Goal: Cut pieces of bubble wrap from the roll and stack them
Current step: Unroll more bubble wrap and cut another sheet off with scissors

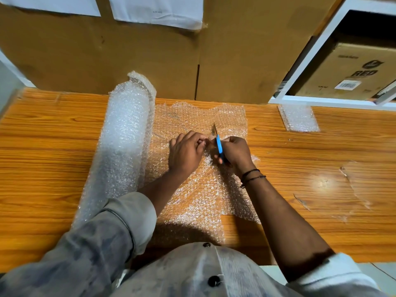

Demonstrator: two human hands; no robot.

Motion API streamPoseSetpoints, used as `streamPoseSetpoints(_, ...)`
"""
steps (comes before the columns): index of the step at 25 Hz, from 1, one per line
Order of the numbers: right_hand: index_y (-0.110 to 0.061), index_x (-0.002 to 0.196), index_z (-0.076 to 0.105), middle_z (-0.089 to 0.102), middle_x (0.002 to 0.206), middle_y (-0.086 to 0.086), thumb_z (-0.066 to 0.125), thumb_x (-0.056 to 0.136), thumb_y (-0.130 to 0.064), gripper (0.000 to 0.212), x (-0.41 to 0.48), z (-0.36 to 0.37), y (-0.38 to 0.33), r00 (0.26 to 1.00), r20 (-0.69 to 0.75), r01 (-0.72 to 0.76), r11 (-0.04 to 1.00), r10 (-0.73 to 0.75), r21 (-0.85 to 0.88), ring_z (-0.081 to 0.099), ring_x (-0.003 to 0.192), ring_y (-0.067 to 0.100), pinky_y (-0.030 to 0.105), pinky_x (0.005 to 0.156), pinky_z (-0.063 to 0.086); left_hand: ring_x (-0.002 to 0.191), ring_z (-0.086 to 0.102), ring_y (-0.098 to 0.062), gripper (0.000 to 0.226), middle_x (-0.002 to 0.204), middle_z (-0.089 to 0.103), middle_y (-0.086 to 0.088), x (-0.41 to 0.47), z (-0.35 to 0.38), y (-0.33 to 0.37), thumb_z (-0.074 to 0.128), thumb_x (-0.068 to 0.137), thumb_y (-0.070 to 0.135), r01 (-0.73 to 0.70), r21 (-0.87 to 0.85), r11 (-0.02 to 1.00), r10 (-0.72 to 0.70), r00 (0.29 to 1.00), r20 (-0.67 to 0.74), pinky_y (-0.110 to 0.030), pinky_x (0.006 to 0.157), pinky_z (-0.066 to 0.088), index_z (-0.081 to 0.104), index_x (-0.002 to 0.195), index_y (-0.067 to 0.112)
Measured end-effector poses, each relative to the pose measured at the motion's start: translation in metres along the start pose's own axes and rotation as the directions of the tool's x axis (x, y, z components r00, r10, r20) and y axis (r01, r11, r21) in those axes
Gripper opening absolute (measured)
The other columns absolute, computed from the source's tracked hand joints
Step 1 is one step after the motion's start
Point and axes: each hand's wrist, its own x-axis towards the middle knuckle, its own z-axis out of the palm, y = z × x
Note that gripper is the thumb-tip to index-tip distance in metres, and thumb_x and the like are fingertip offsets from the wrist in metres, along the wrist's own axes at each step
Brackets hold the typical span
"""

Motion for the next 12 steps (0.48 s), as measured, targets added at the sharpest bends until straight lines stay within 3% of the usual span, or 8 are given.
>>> streamPoseSetpoints(6, 0.007, 0.103, 0.069, 0.069, 0.061, 0.012, 0.074, 0.089, -0.028, 0.037, 0.018, 0.001, -0.010, 1.000, 0.014, -0.014, 1.000, 0.014, -0.004, 0.054, 0.037, 0.020, 0.019, 0.039, 0.036, 0.103, 0.054, -0.018, 0.013, 0.110, 0.065, 0.013, 0.000, 0.002, -0.002, 0.056, 0.102, 0.037, -0.010, -0.012, 1.000, 0.010, 1.000, -0.005, -0.039, 0.085, 0.033, 0.064, 0.108, 0.030)
streamPoseSetpoints(12, -0.013, 0.076, 0.064, 0.066, 0.056, 0.010, 0.085, 0.081, -0.037, 0.032, 0.035, 0.001, -0.024, 0.999, -0.015, 0.028, 0.998, -0.029, -0.057, 0.051, 0.036, 0.017, 0.020, 0.042, 0.036, 0.103, 0.056, -0.019, 0.011, 0.110, 0.067, 0.012, 0.000, 0.001, -0.002, 0.060, 0.099, 0.037, -0.013, -0.028, 1.000, 0.013, 1.000, -0.022, -0.039, 0.085, 0.033, 0.064, 0.106, 0.030)
